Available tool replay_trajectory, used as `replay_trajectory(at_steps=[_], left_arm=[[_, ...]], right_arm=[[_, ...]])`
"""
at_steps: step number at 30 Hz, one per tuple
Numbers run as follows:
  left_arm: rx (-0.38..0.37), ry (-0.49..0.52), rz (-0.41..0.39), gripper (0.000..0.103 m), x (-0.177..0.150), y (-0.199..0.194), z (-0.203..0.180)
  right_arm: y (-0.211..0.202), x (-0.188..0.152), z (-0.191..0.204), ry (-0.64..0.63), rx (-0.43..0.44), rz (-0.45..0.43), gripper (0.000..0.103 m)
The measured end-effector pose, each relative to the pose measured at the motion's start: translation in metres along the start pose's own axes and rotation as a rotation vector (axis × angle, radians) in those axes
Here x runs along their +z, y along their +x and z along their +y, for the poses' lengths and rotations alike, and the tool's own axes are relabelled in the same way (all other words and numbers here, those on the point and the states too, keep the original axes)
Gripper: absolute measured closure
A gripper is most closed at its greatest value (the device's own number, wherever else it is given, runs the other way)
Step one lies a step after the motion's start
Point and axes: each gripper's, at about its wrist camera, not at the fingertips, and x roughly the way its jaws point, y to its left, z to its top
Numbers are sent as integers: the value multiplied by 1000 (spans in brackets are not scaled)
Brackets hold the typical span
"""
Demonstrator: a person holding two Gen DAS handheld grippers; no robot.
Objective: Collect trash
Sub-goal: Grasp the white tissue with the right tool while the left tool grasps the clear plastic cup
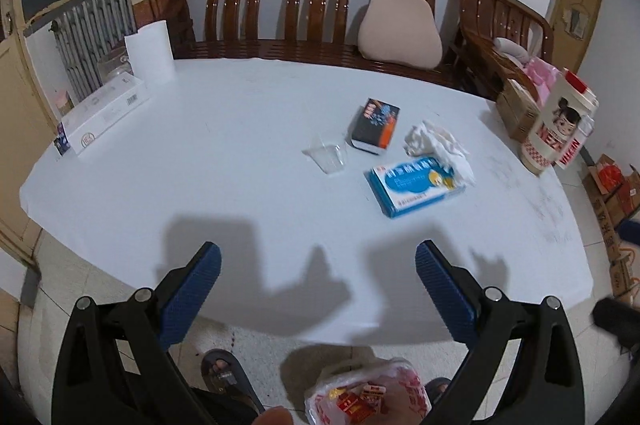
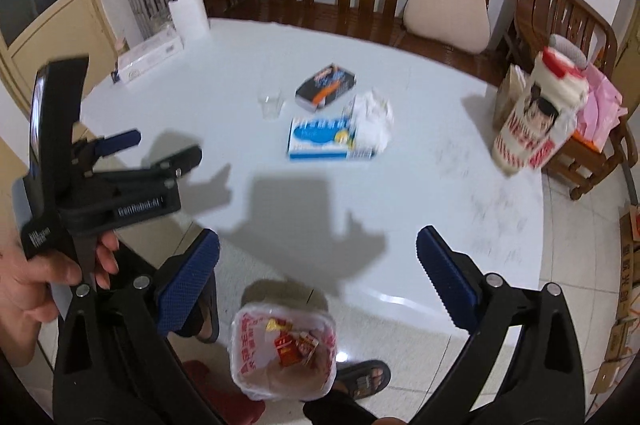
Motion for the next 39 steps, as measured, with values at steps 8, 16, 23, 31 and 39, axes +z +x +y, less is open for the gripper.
replay_trajectory(at_steps=[8,16,23,31,39], left_arm=[[24,-21,13,8,24,24,-2],[50,-56,65,8,39,72,-6],[45,-80,107,8,49,115,-5],[43,-77,128,8,61,148,-6],[53,-68,139,13,70,168,-11]], right_arm=[[15,52,-22,10,-7,-9,7],[75,95,-44,4,-22,66,7],[139,118,-55,18,-14,134,7],[189,132,-60,23,-10,186,7],[218,135,-65,26,-48,227,7]])
